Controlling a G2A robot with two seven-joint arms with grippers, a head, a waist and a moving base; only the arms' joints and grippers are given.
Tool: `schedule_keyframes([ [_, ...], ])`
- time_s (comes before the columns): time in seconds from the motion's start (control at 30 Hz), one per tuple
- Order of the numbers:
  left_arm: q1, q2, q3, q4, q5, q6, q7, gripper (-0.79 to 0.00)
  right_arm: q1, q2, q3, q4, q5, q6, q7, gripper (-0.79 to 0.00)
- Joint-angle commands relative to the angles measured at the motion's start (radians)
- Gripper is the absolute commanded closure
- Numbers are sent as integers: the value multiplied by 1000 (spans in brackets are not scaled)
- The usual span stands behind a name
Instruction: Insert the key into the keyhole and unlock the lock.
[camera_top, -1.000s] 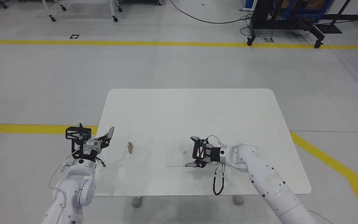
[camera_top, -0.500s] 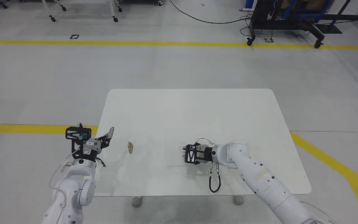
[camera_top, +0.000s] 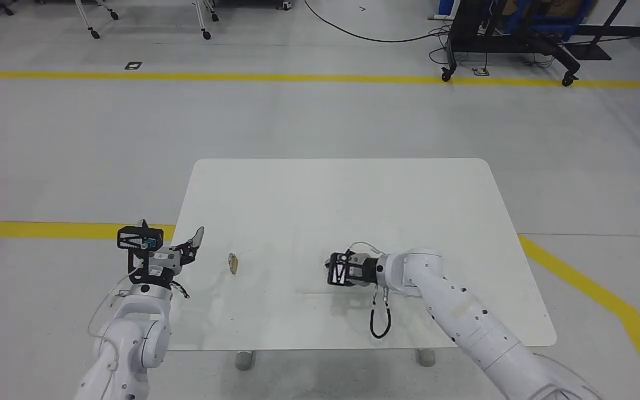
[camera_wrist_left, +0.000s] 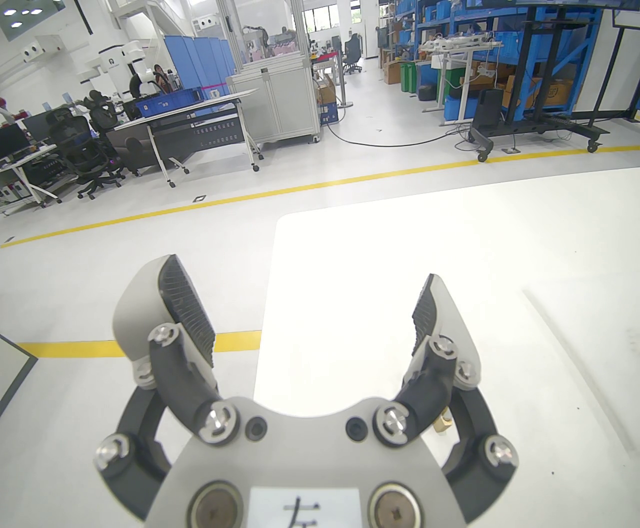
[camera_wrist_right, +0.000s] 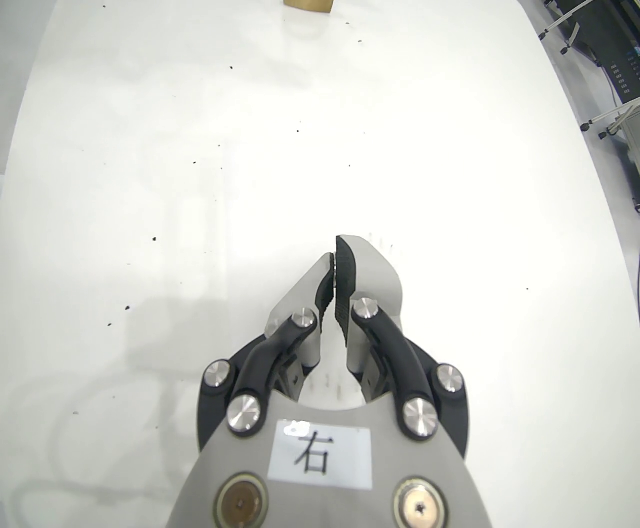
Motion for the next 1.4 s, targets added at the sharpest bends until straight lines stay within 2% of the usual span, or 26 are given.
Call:
schedule_keyframes([
  [0.0, 0, 0, 0, 0, 0, 0, 0, -785, -7, 5, 11, -4, 2, 1, -25, 0],
  [0.17, 0, 0, 0, 0, 0, 0, 0, -785, -35, 17, 55, 0, 41, 2, -91, 0],
  [0.5, -1, 0, 0, -1, 7, -2, -3, -785, -35, 17, 55, 0, 41, 2, -91, 0],
  [0.63, -24, -1, 27, -28, 40, -20, -42, -785, -66, 20, 58, -22, 25, 65, -135, 0],
  [0.77, -80, -5, 73, -38, -7, -98, -88, -785, -94, 29, 65, -25, -3, 87, -244, 0],
  [0.83, -121, -8, 97, -32, -75, -142, -125, -785, -101, 33, 72, -4, -2, 88, -312, 0],
  [0.9, -171, -10, 136, -26, -71, -179, -179, -785, -102, 35, 76, 25, 3, 93, -374, 0],
  [1.17, -353, -28, 305, 5, -25, -223, -328, -785, -99, 37, 76, 112, 6, 127, -565, 0],
  [1.37, -469, -46, 414, 80, -1, -231, -416, -785, -88, 34, 62, 151, 8, 148, -633, 0],
])
